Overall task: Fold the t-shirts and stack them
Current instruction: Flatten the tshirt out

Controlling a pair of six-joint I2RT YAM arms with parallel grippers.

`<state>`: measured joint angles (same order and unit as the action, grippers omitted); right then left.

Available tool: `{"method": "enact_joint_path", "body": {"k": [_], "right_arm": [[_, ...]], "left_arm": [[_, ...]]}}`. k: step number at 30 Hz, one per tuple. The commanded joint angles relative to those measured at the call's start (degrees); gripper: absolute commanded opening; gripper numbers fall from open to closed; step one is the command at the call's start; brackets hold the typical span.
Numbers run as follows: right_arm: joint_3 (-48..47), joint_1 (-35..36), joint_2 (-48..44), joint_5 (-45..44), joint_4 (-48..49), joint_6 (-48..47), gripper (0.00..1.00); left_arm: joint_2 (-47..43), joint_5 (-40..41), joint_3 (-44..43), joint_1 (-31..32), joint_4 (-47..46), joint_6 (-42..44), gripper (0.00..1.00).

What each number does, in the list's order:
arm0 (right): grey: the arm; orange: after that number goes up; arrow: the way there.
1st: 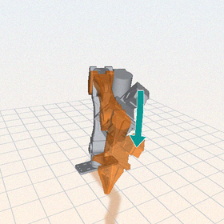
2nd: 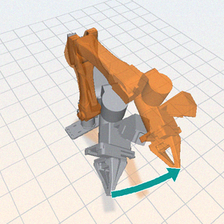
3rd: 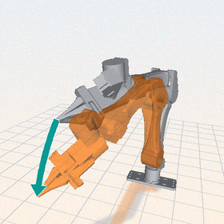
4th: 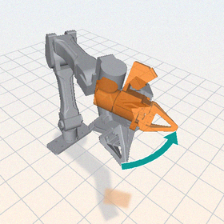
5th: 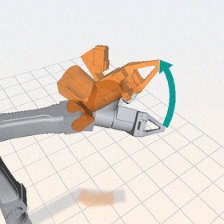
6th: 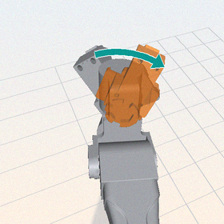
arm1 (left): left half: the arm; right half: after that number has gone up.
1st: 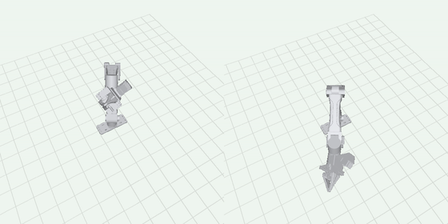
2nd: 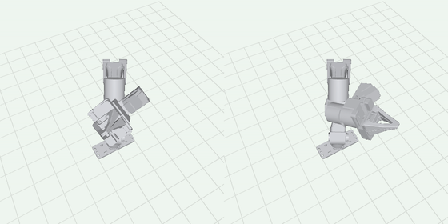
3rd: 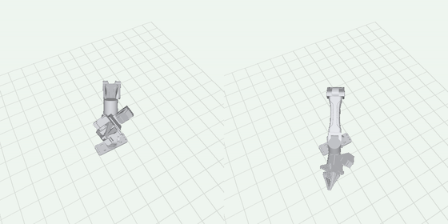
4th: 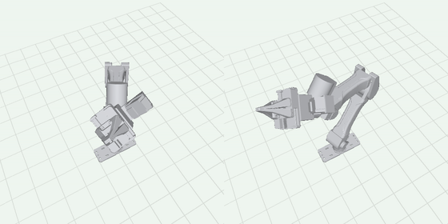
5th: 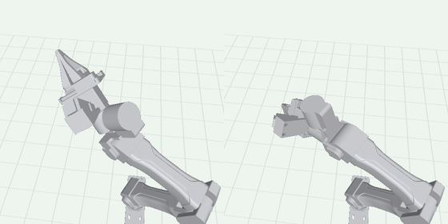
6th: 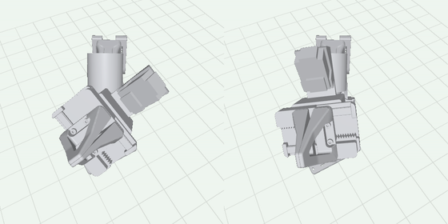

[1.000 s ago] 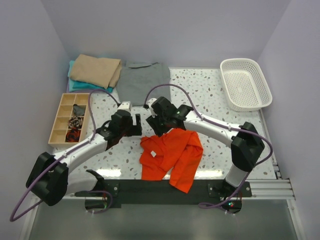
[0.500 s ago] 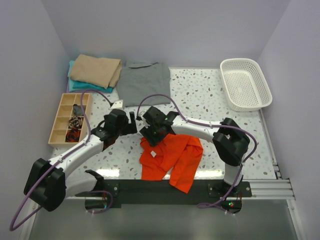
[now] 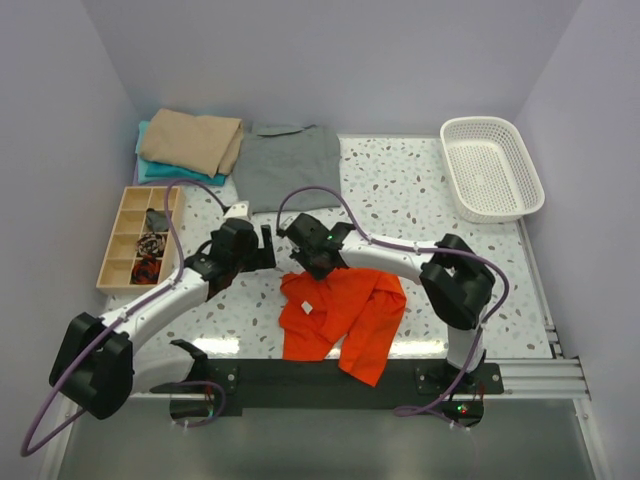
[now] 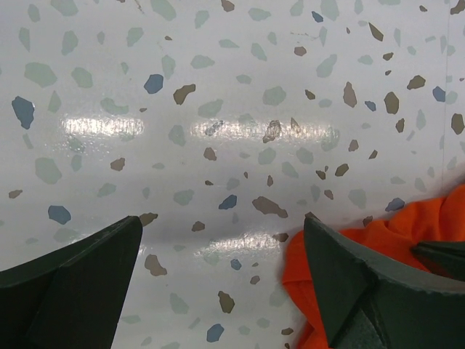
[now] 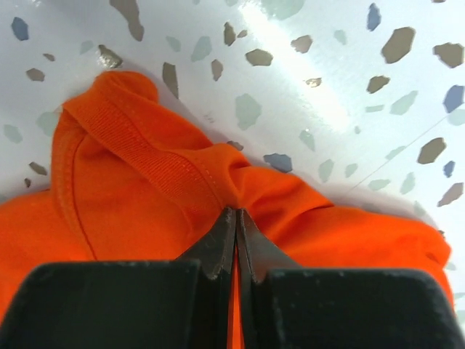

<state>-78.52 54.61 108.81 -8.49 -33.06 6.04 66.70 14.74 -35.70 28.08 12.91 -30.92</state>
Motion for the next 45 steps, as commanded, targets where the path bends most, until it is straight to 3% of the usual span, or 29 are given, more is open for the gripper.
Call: {"method": "enact_joint_path", "body": {"k": [1, 11, 18, 25, 29, 33, 38, 39, 43, 45], "right_arm": [[-1.81, -1.25, -2.81, -5.56, 0.98, -0.77, 0.0], [-4.36, -9.43, -13.8, -7.06, 0.45, -3.05, 0.0], [-8.75, -13.56, -17.84, -9.62, -0.95, -5.6, 0.0], [-6.21, -13.65, -21.53, -0.14, -2.19, -1.57, 0.0], [-2.87, -11.55, -24.17, 8.3, -2.18, 0.72, 0.0], [-1.9, -7.34, -23.39, 21.1, -5.17, 1.95, 0.0], [3.36, -5.3, -26.19, 31.7, -5.7, 5.1, 0.19], [4.16, -5.3, -27.76, 30.04, -5.35, 5.9, 0.45], [4.7, -5.3, -35.24, 16.34, -7.62, 6.35, 0.62], [4.25, -5.48, -37.79, 3.62, -8.77, 5.39, 0.65]], "left_arm": [[1.15, -1.03, -0.42, -0.3, -2.62, -0.55, 0.97], [1.59, -1.21, -1.03, -0.39, -3.76, -0.64, 0.92], [5.37, -6.56, -2.7, -0.39, -8.15, 1.12, 0.88], [13.89, -11.74, -11.21, -0.3, -11.85, 2.18, 0.83], [18.89, -16.48, -15.35, -0.3, -15.63, 1.39, 0.79], [20.31, -15.19, -18.08, -0.3, -13.97, 0.77, 0.8], [18.48, -11.32, -17.3, -0.39, -10.45, 0.86, 0.82], [18.12, -11.4, -17.03, -0.39, -10.27, 0.95, 0.82], [17.15, -12.19, -15.19, -0.39, -9.22, 0.95, 0.82], [16.8, -13.33, -14.57, -0.39, -9.13, 1.21, 0.82]]}}
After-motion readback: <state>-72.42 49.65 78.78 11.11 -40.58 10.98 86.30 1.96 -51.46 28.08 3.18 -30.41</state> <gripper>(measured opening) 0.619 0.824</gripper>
